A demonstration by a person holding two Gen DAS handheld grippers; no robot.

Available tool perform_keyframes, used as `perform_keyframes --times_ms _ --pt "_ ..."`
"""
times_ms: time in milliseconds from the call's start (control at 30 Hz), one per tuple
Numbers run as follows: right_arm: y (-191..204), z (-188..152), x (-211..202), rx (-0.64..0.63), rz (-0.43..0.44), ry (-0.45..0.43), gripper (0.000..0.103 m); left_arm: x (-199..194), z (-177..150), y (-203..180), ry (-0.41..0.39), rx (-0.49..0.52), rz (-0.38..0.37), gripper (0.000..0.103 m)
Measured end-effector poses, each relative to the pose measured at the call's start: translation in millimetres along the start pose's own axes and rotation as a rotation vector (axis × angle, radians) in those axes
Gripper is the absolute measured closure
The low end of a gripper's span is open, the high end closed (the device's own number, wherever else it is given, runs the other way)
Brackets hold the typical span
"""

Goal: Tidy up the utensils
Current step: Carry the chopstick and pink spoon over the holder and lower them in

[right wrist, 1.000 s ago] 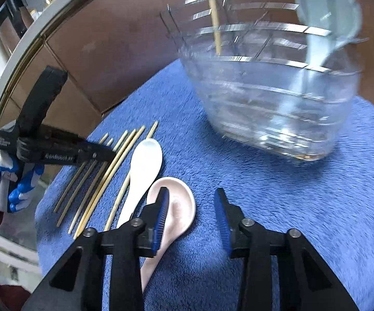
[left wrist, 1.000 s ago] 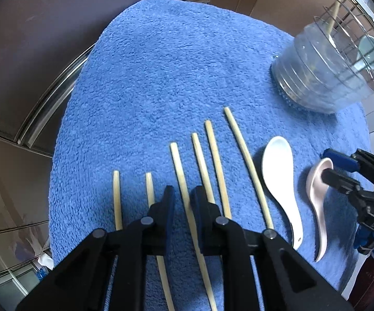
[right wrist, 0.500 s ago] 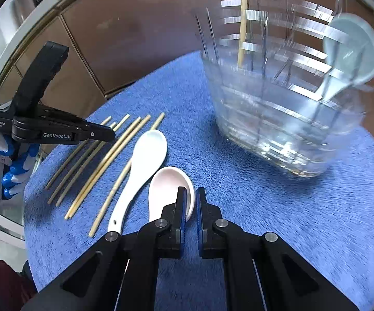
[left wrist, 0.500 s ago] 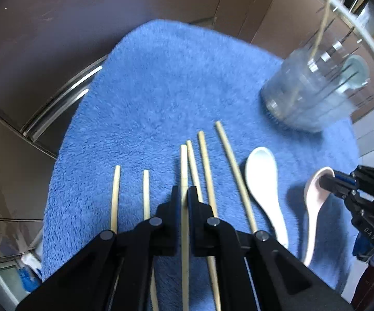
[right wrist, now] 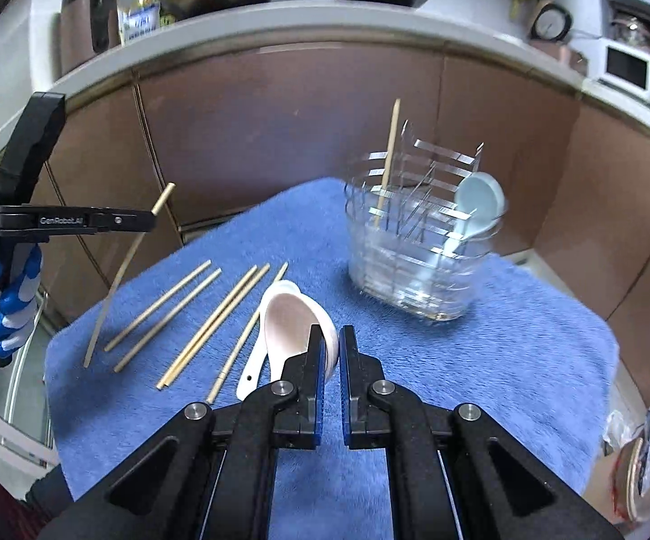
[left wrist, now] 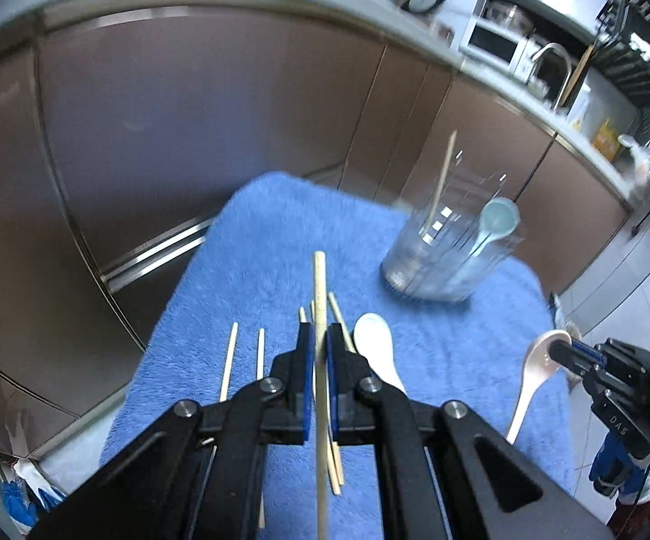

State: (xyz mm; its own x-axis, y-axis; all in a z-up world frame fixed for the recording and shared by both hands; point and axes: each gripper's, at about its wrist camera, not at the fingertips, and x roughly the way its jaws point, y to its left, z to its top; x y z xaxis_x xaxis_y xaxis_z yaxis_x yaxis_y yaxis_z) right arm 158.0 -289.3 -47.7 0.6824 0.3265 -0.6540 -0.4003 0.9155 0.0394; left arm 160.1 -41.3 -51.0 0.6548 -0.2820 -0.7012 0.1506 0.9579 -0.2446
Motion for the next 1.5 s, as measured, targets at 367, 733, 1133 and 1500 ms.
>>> perform_keyframes --times_ms 367,733,1133,1500 --pt "16 7 -85 0.010 -0.151 -0.173 0.097 -90 15 -29 -0.223 0.030 -0.060 0.098" --pt "-22 73 -87 0.036 -0.351 -0.408 0.097 -77 111 -99 -0.484 0.022 -0.150 0.098" --pt "-78 107 3 0.087 -0.459 -0.469 0.097 47 154 -127 -0.596 -0.049 -0.120 0.098" --pt "-88 78 62 0.107 -0.464 -0.440 0.096 117 118 -132 -0.598 0.020 -0.026 0.098"
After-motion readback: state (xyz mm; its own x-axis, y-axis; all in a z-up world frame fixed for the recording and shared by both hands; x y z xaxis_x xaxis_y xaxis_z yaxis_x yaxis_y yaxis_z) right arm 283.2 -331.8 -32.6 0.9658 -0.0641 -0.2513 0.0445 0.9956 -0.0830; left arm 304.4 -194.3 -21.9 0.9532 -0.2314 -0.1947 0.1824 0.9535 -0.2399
